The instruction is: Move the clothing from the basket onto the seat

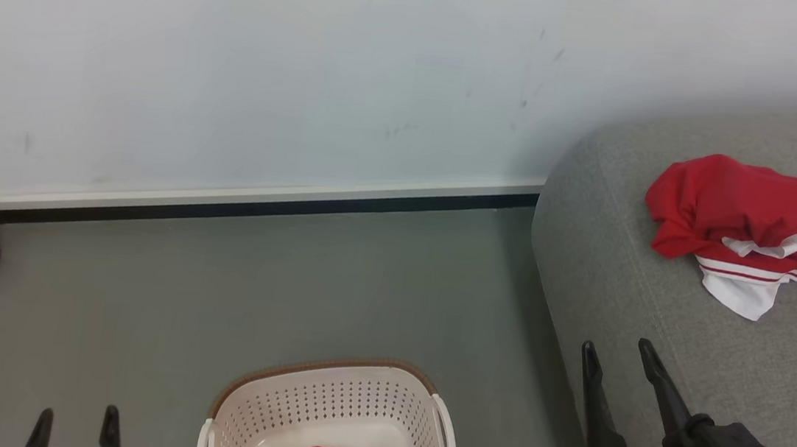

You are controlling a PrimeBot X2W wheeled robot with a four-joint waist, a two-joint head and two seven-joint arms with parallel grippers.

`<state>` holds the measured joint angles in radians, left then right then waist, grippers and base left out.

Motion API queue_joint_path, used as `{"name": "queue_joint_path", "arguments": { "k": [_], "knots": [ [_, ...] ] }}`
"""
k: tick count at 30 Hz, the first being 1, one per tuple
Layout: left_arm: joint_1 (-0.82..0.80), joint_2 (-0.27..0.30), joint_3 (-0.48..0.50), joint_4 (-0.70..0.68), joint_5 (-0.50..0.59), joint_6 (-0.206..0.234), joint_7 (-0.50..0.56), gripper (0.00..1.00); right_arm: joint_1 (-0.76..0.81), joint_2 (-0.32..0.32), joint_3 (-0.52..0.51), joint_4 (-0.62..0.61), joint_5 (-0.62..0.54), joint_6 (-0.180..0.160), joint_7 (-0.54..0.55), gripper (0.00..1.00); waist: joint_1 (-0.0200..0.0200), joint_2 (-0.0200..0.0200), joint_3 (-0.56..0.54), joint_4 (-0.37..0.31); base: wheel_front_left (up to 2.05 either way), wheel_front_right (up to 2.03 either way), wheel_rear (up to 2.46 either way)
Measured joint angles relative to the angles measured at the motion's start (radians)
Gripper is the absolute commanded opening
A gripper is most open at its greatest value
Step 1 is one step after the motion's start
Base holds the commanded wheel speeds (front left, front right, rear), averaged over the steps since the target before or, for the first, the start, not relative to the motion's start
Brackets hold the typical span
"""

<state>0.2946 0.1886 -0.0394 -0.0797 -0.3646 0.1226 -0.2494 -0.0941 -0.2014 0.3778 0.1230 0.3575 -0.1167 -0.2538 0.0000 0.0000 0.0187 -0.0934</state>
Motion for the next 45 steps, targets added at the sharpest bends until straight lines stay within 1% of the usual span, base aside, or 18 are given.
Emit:
{"name": "queue_joint_path", "arguments": {
  "k": [3, 5, 10, 14, 17, 21, 28, 34, 35, 40, 45],
  "knots": [
    [-0.009, 0.000, -0.011, -0.002, 0.000, -0.010, 0.002, 1.00, 0.000, -0.003, -0.011, -0.025, -0.006, -0.004, 0.000, 1.00, 0.0000, 0.0000, 0.021, -0.002, 0.00, 0.00, 0.00],
    [-0.030, 0.003, -0.023, -0.002, 0.000, -0.025, 0.012, 1.00, 0.000, -0.008, -0.020, -0.040, -0.008, -0.004, 0.000, 1.00, 0.0000, 0.0000, 0.039, -0.004, 0.00, 0.00, 0.00],
    [-0.114, 0.012, -0.057, 0.006, 0.000, -0.050, 0.040, 1.00, -0.030, -0.026, -0.054, -0.080, -0.024, -0.006, 0.000, 1.00, 0.0001, 0.0001, 0.095, -0.009, 0.00, 0.00, 0.00],
    [-0.180, 0.022, -0.102, 0.041, 0.015, -0.075, 0.069, 1.00, -0.058, -0.032, -0.081, -0.106, -0.026, -0.007, -0.003, 1.00, 0.0002, 0.0001, 0.147, -0.014, 0.00, 0.00, 0.00],
    [-0.237, 0.032, -0.128, 0.083, 0.023, -0.100, 0.091, 1.00, -0.081, -0.039, -0.109, -0.120, -0.032, -0.007, -0.003, 1.00, 0.0002, 0.0001, 0.188, -0.019, 0.00, 0.00, 0.00],
    [-0.321, 0.031, -0.160, 0.148, 0.024, -0.127, 0.118, 1.00, -0.113, -0.043, -0.146, -0.144, -0.032, -0.007, -0.003, 1.00, 0.0003, 0.0001, 0.245, -0.028, 0.00, 0.00, 0.00],
    [-0.451, 0.010, -0.203, 0.278, 0.036, -0.164, 0.155, 1.00, -0.179, -0.046, -0.193, -0.181, -0.032, -0.007, -0.003, 1.00, 0.0003, 0.0001, 0.346, -0.048, 0.00, 0.00, 0.00],
    [-0.525, -0.024, -0.232, 0.403, 0.048, -0.176, 0.183, 1.00, -0.226, -0.046, -0.231, -0.208, -0.033, -0.008, -0.003, 1.00, 0.0003, 0.0001, 0.435, -0.065, 0.00, 0.00, 0.00],
    [-0.543, -0.030, -0.241, 0.443, 0.052, -0.177, 0.187, 1.00, -0.235, -0.046, -0.237, -0.217, -0.033, -0.008, -0.003, 1.00, 0.0002, 0.0001, 0.464, -0.070, 0.00, 0.00, 0.00],
    [-0.588, -0.031, -0.274, 0.526, 0.074, -0.189, 0.210, 1.00, -0.265, -0.046, -0.249, -0.243, -0.043, -0.008, -0.003, 1.00, 0.0002, 0.0002, 0.541, -0.079, 0.00, 0.00, 0.00],
    [-0.661, -0.027, -0.307, 0.582, 0.107, -0.203, 0.231, 1.00, -0.293, -0.044, -0.258, -0.269, -0.050, -0.008, -0.003, 1.00, 0.0002, 0.0002, 0.616, -0.084, 0.00, 0.00, 0.00]
  ]
}}
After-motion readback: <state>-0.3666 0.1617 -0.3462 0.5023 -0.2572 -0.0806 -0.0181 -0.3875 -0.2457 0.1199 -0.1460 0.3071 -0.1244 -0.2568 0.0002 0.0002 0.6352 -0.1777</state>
